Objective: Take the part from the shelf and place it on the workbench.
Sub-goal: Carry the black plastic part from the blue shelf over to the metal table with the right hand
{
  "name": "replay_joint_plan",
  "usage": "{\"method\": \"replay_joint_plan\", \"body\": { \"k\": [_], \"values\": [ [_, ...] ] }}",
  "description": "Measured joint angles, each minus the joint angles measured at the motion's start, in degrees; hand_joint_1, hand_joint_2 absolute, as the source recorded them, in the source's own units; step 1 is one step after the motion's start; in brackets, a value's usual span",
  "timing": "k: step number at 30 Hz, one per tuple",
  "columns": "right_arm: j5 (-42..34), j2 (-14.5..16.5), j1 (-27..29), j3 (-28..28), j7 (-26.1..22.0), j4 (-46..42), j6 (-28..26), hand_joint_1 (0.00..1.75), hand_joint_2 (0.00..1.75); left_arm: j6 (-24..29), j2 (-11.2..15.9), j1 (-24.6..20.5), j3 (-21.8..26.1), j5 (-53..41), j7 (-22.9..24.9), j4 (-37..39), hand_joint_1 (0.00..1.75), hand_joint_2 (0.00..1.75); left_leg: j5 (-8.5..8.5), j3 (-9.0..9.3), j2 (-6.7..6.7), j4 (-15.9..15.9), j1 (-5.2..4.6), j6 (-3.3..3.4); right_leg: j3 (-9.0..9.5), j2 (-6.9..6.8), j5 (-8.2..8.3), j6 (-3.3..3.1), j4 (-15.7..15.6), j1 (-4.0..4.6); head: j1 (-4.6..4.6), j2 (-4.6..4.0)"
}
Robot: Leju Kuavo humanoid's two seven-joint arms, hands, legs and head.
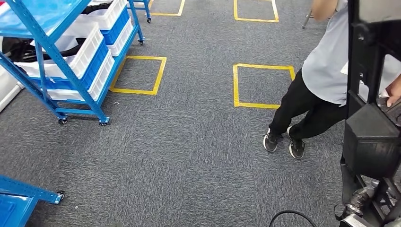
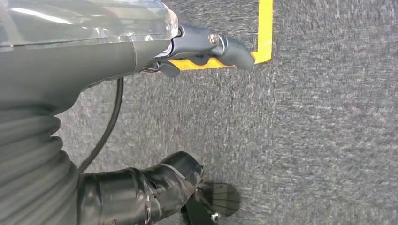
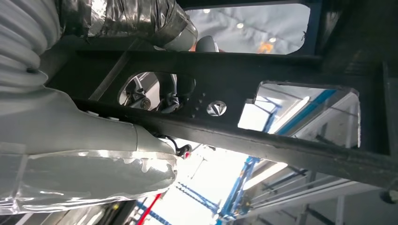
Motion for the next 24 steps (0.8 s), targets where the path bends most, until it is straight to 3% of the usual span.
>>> {"method": "replay_joint_plan", "body": {
  "k": [1, 3, 5, 7, 8, 9, 10, 12, 14, 16, 18, 20, 22, 23, 24],
  "values": [
    [0.0, 0.0, 0.1, 0.0, 0.0, -0.1, 0.0, 1.75, 1.75, 0.0, 0.0, -0.1, 0.0, 0.0, 0.0, 0.0, 0.00, 1.75, 0.18, 0.21, 0.75, -0.4, 0.12, 0.20, -0.17, 0.48, 0.13, 0.41, 0.0, -0.08, 0.00, 0.00],
    [0.0, 0.0, 0.3, -0.2, 0.0, -0.2, 0.0, 1.75, 1.75, 0.0, -0.1, -0.1, 0.0, 0.0, 0.0, 0.0, 0.00, 1.75, 0.76, 0.61, 2.41, -1.4, 0.34, 0.83, -0.92, -1.34, -0.91, 0.96, 1.4, 0.18, 0.04, 0.00],
    [0.0, 0.0, 0.2, -0.3, -0.1, -0.3, 0.0, 1.75, 1.75, 0.0, -0.1, 0.0, 0.0, 0.0, 0.0, 0.0, 0.00, 1.75, 1.03, 0.80, 4.15, -2.0, 0.24, 1.31, -3.58, -5.10, -4.23, 1.23, 7.0, 0.33, 0.10, 0.01],
    [0.0, 0.0, 0.2, -0.4, -0.1, -0.3, 0.0, 1.75, 1.75, 0.0, -0.1, 0.1, 0.1, 0.0, 0.0, 0.0, 0.00, 1.75, 0.94, 0.73, 5.93, -1.9, 0.04, 1.44, -6.88, -6.77, -7.14, 1.59, 13.9, 0.01, 0.12, 0.01],
    [0.0, 0.0, 0.3, -0.4, -0.1, -0.3, 0.0, 1.75, 1.75, 0.0, -0.1, 0.1, 0.1, 0.0, 0.0, 0.0, 0.00, 1.75, 0.84, 0.72, 6.80, -1.9, 0.00, 1.40, -7.50, -7.07, -7.24, 1.80, 15.3, -0.20, 0.12, 0.01],
    [0.0, 0.0, 0.3, -0.4, -0.1, -0.3, 0.0, 1.75, 1.75, 0.0, -0.1, 0.1, 0.1, 0.0, 0.0, 0.0, 0.00, 1.75, 0.72, 0.74, 7.58, -1.8, 0.00, 1.31, -6.93, -7.30, -6.24, 1.99, 14.4, -0.40, 0.13, 0.01],
    [0.0, 0.0, 0.3, -0.4, -0.1, -0.3, 0.0, 1.75, 1.75, 0.0, -0.1, 0.1, 0.1, 0.0, 0.0, 0.0, 0.00, 1.75, 0.54, 0.80, 8.28, -1.6, 0.03, 1.17, -5.14, -7.79, -4.42, 2.13, 11.3, -0.55, 0.12, 0.01],
    [0.0, 0.0, 0.3, -0.4, -0.1, -0.4, 0.0, 1.75, 1.75, 0.0, -0.1, 0.0, 0.1, 0.0, 0.0, 0.0, 0.00, 1.75, 0.00, 0.94, 9.43, -1.1, -0.05, 0.62, -0.83, -10.06, -1.63, 2.06, 3.3, -0.50, 0.12, 0.00],
    [0.0, 0.0, 0.2, -0.5, -0.1, -0.5, 0.0, 1.75, 1.75, 0.0, -0.1, -0.1, 0.1, 0.0, 0.0, 0.0, 0.00, 1.75, -0.46, 1.06, 10.31, -0.7, -0.24, -0.05, 0.93, -11.31, -1.07, 1.54, -0.1, -0.07, 0.11, 0.00],
    [0.0, 0.0, 0.3, -0.5, -0.1, -0.6, 0.0, 1.75, 1.75, 0.0, -0.2, -0.1, 0.1, 0.0, 0.0, 0.0, 0.00, 1.75, -0.66, 1.30, 11.18, -0.7, -0.28, -0.63, 0.72, -10.26, -1.00, 0.83, -0.1, 0.16, 0.11, 0.01],
    [-0.1, 0.0, 0.4, -0.5, -0.1, -0.6, 0.0, 1.75, 1.75, 0.0, -0.2, -0.2, 0.1, 0.0, -0.1, 0.0, 0.00, 1.75, -1.77, 1.10, 9.86, 0.4, -0.01, -1.17, 0.75, -9.14, -0.68, 0.06, -0.5, -0.08, 0.10, 0.02],
    [-0.5, 0.0, 0.4, -0.6, -0.3, -0.7, 0.0, 1.75, 1.75, 0.0, -0.2, -0.2, 0.1, 0.0, -0.1, 0.0, 0.00, 1.75, -5.16, -1.12, 6.85, 5.6, 0.29, -1.49, 0.76, -8.01, -0.38, -0.55, -0.8, -0.27, 0.09, 0.00],
    [-1.1, 0.0, 0.4, -1.0, -0.6, -0.7, 0.0, 1.75, 1.75, 0.0, -0.2, 0.0, 0.1, 0.0, -0.1, 0.0, 0.00, 1.75, -8.59, -4.65, 5.52, 13.3, 0.36, -1.55, 0.63, -6.67, -0.29, -0.77, -0.8, -0.13, 0.08, -0.01],
    [-1.4, 0.0, 0.4, -1.2, -0.7, -0.7, 0.0, 1.75, 1.75, 0.0, -0.2, 0.1, 0.1, 0.0, -0.1, 0.0, 0.00, 1.75, -8.89, -5.70, 5.37, 15.4, 0.36, -1.53, 0.62, -5.88, -0.28, -0.78, -0.7, -0.06, 0.08, -0.01],
    [-1.6, 0.0, 0.4, -1.5, -0.8, -0.7, 0.0, 1.75, 1.75, 0.0, -0.2, 0.2, 0.1, 0.0, -0.1, 0.0, 0.00, 1.75, -7.95, -5.75, 5.29, 15.3, 0.36, -1.44, 0.65, -5.06, -0.28, -0.78, -0.7, -0.01, 0.08, 0.00]
  ]
}}
